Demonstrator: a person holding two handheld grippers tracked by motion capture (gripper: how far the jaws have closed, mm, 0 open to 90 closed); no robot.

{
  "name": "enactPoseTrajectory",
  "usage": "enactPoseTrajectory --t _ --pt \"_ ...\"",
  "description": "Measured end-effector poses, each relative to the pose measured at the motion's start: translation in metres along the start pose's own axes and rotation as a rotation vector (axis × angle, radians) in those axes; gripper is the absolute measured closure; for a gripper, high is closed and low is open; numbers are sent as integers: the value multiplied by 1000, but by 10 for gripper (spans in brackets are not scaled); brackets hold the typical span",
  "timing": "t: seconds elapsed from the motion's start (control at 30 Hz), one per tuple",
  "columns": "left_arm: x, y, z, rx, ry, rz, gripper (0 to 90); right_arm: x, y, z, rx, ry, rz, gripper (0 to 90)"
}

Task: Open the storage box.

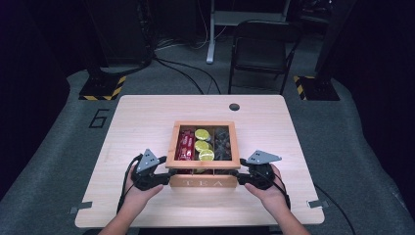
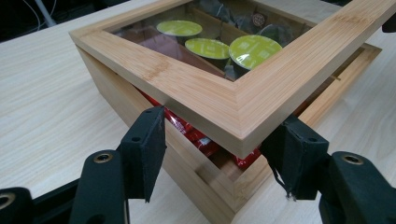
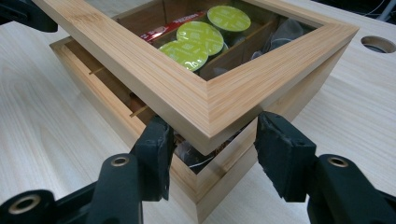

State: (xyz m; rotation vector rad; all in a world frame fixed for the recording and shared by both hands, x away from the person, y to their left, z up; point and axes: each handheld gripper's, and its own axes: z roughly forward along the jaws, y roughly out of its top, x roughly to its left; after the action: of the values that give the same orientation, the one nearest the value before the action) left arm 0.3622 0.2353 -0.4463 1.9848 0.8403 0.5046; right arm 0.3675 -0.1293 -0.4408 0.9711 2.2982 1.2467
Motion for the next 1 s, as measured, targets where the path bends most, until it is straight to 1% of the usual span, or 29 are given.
enactPoseTrajectory --t 0.07,0.1,0.13,0.17,0.2,0.23,0.27,0.37,0.4,0.47,0.5,0.53,0.6,0.7,0.77,0.8,0.83,0.97,1.0 --pt "1 3 -1 -6 -2 -12 401 0 3 -1 2 -2 12 465" --pt "2 3 -1 -9 -2 -12 402 -1 4 -1 0 -1 5 465" --pt "2 3 -1 -9 -2 -12 402 -1 6 -1 4 -4 13 465" --pt "3 5 -2 -18 -8 -32 403 -2 7 -1 3 -4 12 465" --pt "3 5 -2 -18 -8 -32 405 -2 7 -1 3 -4 12 465" --pt "5 8 -2 -25 -14 -41 406 -3 11 -2 4 -3 21 465" --pt "6 10 -3 -25 -17 -44 406 -4 13 -2 5 0 17 465" --pt "8 14 -5 -37 -19 -49 408 -6 18 -3 9 -4 30 466" --pt "8 14 -5 -37 -19 -49 410 -6 18 -3 9 -4 30 466" --pt "9 19 -6 -46 -12 -49 422 -8 24 -4 10 -10 35 466" --pt "10 21 -7 -40 -11 -37 422 -9 26 -5 10 -9 37 466" --pt "10 22 -7 -45 -5 -37 428 -9 27 -5 10 -12 36 465" --pt "11 24 -7 -46 -7 -41 429 -9 29 -6 6 -16 33 466" --pt "13 30 -9 -49 -7 -39 429 -9 35 -9 2 -30 16 468" --pt "13 32 -9 -58 -3 -45 429 -9 37 -10 0 -30 22 468" --pt "14 34 -10 -53 -2 -36 429 -10 39 -10 -2 -32 18 468" --pt "14 39 -11 -56 10 -28 431 -11 43 -12 -8 -30 19 469" --pt "15 44 -12 -67 21 -22 437 -13 49 -14 -21 -31 22 471" --pt "15 46 -13 -72 24 -23 440 -13 50 -15 -23 -34 16 471"
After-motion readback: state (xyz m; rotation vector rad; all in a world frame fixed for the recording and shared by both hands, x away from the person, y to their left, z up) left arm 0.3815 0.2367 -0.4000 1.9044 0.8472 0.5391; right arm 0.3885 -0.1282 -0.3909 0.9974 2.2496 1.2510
